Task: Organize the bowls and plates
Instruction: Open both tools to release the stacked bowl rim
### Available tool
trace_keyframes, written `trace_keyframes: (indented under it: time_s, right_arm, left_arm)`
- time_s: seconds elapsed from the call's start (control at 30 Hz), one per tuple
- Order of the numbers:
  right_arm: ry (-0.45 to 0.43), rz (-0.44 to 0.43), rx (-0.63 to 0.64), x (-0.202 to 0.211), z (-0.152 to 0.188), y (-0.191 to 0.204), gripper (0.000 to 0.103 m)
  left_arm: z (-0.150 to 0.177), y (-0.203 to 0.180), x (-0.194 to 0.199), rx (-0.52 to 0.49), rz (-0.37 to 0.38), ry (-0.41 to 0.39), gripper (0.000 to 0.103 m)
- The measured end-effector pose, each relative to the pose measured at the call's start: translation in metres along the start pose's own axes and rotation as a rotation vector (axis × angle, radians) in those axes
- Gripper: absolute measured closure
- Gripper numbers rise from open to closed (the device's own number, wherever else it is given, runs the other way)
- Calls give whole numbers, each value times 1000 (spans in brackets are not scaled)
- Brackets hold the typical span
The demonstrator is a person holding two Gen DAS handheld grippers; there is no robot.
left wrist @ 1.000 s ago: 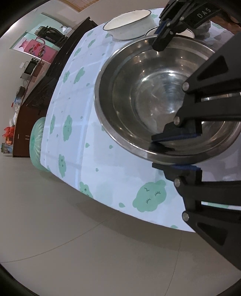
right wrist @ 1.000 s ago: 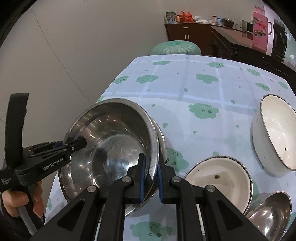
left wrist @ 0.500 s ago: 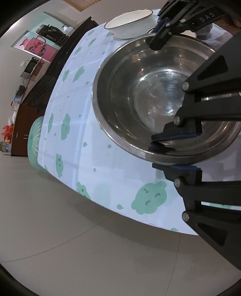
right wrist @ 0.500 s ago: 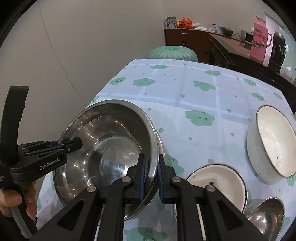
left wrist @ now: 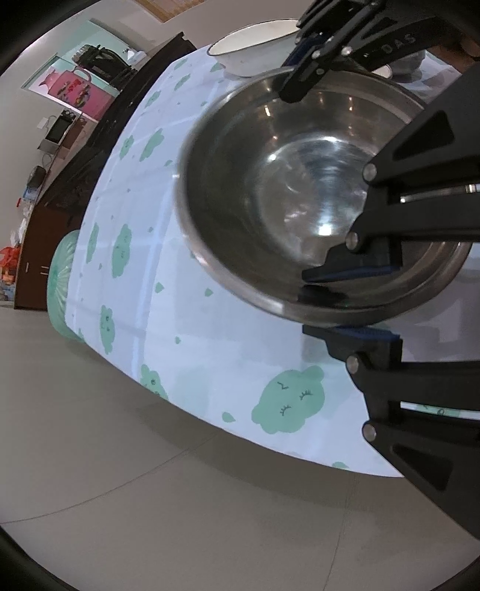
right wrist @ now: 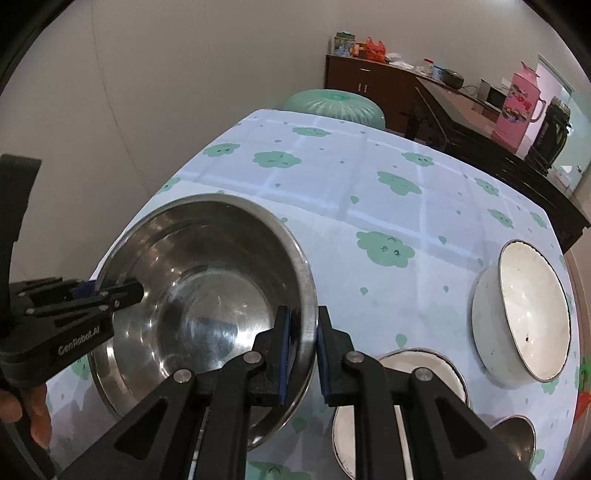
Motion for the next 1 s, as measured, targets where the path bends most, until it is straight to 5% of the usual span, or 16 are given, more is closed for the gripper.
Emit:
trace_keyframes:
  time_s: [0.1, 0.2, 0.33, 0.4, 0.6, 0.8, 1.0]
  right_arm:
    - [7, 4, -18, -3, -2, -1, 82]
    - [-15, -43, -58, -2, -4, -6, 79]
    - [-155, -129, -143, 14, -1, -19, 79]
    - [-238, -194, -197, 19, 7, -26, 79]
    - [-303, -252, -237, 16, 25, -27, 79]
    - [-439, -151, -197, 32, 44, -18, 78]
    - [-490, -78, -157, 35, 59, -11, 78]
  left_arm:
    - [-1, -1, 9, 4, -19, -40, 79]
    - [-1, 0, 22, 17, -40, -110, 58]
    - [2, 4, 41, 67, -123, -268, 34]
    - [2, 3, 44, 75, -151, -307, 32]
    - [14, -7, 36, 89, -168, -390, 32]
    - [39, -19, 41, 115, -229, -557, 32]
    - [57, -33, 53, 76, -189, -674, 32]
Point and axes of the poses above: each gripper's, at about its wrist camera, not at the fingertips, and x roughly against the way its jaws point, y to its left, z to its underside, the point moved 2 cm from there along -x, roughly the way its jaws point, and after that the axes turned 14 degrees about y, right-handed, at the moved point
